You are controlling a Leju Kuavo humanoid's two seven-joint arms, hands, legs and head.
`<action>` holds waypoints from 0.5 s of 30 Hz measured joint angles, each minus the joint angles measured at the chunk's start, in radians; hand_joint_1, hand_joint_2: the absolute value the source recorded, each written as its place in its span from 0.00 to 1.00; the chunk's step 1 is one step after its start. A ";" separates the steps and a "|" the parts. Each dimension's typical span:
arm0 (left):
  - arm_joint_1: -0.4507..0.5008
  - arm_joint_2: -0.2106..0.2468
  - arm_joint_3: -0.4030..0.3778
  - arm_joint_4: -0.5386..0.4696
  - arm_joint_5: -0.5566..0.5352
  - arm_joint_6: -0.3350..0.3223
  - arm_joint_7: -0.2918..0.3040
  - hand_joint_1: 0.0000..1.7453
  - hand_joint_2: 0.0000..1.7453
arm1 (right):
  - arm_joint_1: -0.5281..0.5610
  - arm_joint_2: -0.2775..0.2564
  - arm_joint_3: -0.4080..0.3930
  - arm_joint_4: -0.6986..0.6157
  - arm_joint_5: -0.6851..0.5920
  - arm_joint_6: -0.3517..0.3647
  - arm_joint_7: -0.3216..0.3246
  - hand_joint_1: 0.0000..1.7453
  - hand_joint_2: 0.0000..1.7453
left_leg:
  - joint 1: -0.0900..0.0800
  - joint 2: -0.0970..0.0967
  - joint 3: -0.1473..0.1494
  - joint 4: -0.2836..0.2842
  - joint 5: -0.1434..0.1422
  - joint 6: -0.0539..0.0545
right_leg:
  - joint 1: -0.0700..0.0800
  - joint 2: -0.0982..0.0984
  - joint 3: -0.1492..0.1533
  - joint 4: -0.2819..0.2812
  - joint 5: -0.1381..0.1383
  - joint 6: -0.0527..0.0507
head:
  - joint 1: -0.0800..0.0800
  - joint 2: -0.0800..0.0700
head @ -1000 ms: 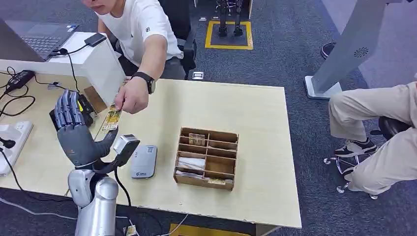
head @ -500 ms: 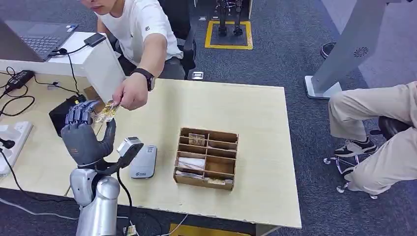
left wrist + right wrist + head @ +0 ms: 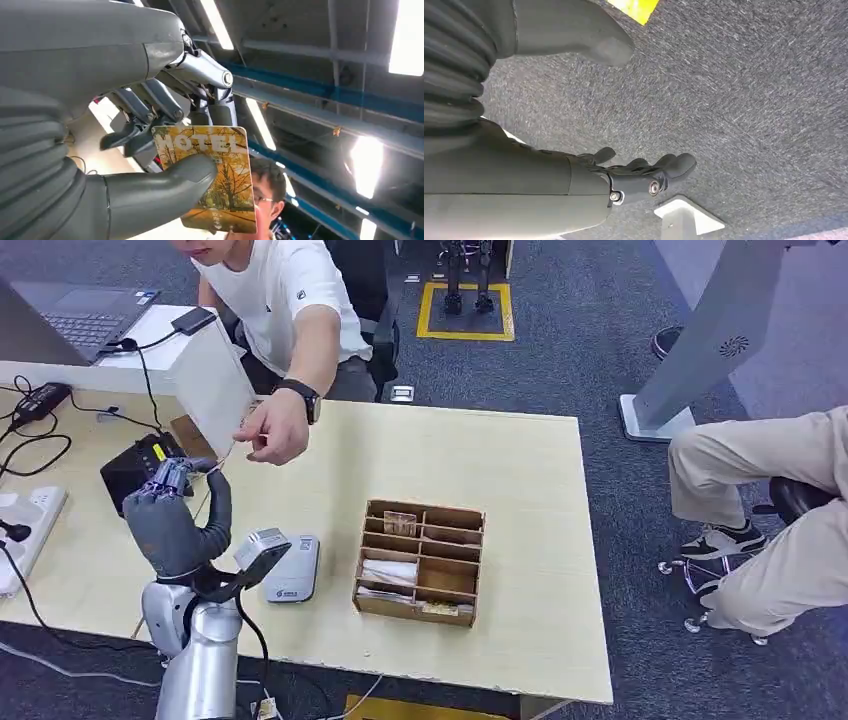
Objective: Pass the card to the sensor for recognition and then transmit it.
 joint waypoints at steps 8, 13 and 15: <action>0.000 0.000 0.000 -0.022 0.006 0.000 -0.010 1.00 1.00 | 0.000 0.000 0.000 0.002 -0.003 0.000 -0.014 0.00 1.00 | 0.000 0.000 0.000 0.000 0.000 0.000 | 0.000 0.000 0.000 0.000 0.000 0.000 | 0.000 0.000; 0.001 0.000 0.000 -0.022 -0.027 0.000 0.004 1.00 1.00 | 0.000 0.000 0.000 0.005 -0.005 0.000 -0.014 0.00 1.00 | 0.000 0.000 0.000 0.000 0.000 0.000 | 0.000 0.000 0.000 0.000 0.000 0.000 | 0.000 0.000; 0.002 0.000 0.000 -0.023 -0.071 0.000 0.018 1.00 1.00 | 0.000 0.000 0.000 0.007 -0.011 0.000 -0.017 0.00 1.00 | 0.000 0.000 0.000 0.000 0.000 0.000 | 0.000 0.000 0.000 0.000 0.000 0.000 | 0.000 0.000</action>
